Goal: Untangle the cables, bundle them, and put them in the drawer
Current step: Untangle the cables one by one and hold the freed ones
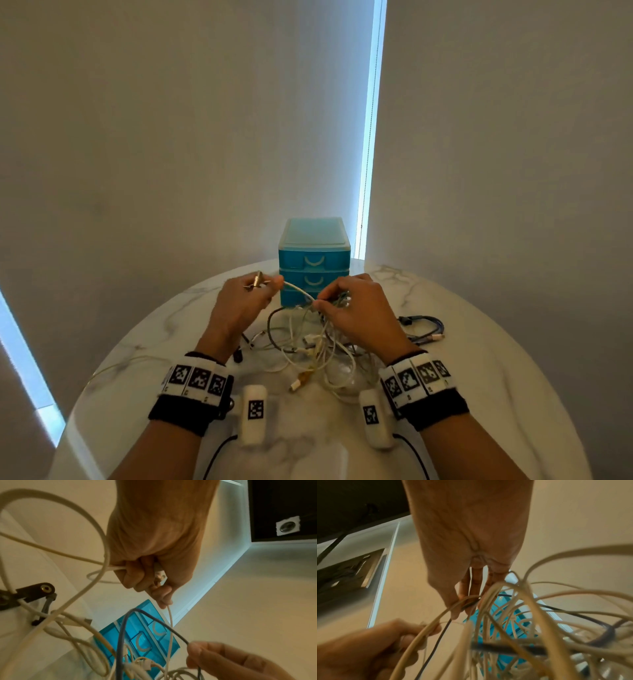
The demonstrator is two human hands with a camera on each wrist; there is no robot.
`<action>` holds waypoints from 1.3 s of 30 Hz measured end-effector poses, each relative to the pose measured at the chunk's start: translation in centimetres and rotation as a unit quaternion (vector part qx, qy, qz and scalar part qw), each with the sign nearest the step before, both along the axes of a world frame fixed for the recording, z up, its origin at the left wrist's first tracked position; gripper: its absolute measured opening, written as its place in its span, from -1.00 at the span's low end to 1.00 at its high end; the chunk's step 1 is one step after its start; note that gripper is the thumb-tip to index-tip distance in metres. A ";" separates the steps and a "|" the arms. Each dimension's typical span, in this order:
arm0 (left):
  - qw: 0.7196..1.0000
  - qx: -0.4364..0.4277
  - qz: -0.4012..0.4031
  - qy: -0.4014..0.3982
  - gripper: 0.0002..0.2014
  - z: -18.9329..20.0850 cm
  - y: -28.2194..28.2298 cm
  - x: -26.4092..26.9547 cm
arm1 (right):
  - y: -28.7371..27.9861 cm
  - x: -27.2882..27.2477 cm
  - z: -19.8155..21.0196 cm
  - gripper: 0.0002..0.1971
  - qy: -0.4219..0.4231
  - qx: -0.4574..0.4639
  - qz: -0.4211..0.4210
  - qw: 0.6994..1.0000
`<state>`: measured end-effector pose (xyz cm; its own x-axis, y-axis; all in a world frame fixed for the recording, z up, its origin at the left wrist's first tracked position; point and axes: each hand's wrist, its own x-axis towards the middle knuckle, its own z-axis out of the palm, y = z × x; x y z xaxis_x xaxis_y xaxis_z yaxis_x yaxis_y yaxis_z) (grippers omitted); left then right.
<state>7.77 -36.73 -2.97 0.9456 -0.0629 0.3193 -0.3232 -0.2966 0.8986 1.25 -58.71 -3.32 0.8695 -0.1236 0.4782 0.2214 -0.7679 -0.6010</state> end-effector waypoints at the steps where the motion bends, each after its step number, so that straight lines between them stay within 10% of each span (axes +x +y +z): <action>1: 0.999 -0.045 0.015 -0.002 -0.76 0.0 0.3 0.2 | -0.6 -0.2 -0.3 -0.72 0.005 0.011 -0.003 1.000; 6: 0.943 -0.330 -0.046 0.024 -0.77 0.6 1.0 0.2 | -2.2 0.0 -0.9 -0.61 0.038 0.022 -0.043 0.998; 16: 0.914 -0.353 -0.197 0.023 -0.75 1.2 -0.9 -2.1 | 0.4 0.5 -1.5 -0.80 0.044 -0.054 0.003 0.998; 26: 0.960 -0.186 -0.200 0.069 -0.55 0.7 -1.1 -2.1 | 0.2 -0.3 0.2 -0.93 -0.141 0.321 -0.007 0.937; 39: 0.945 -0.089 -0.282 0.136 -0.59 1.0 -1.3 -2.1 | 1.8 -0.8 1.3 -0.79 -0.117 0.317 0.138 0.931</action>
<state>5.65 -38.06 -1.99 0.8259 -0.5504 0.1224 -0.1345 0.0185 0.9907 0.45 -56.87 -2.04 0.7917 -0.2330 0.5648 0.5387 -0.1698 -0.8252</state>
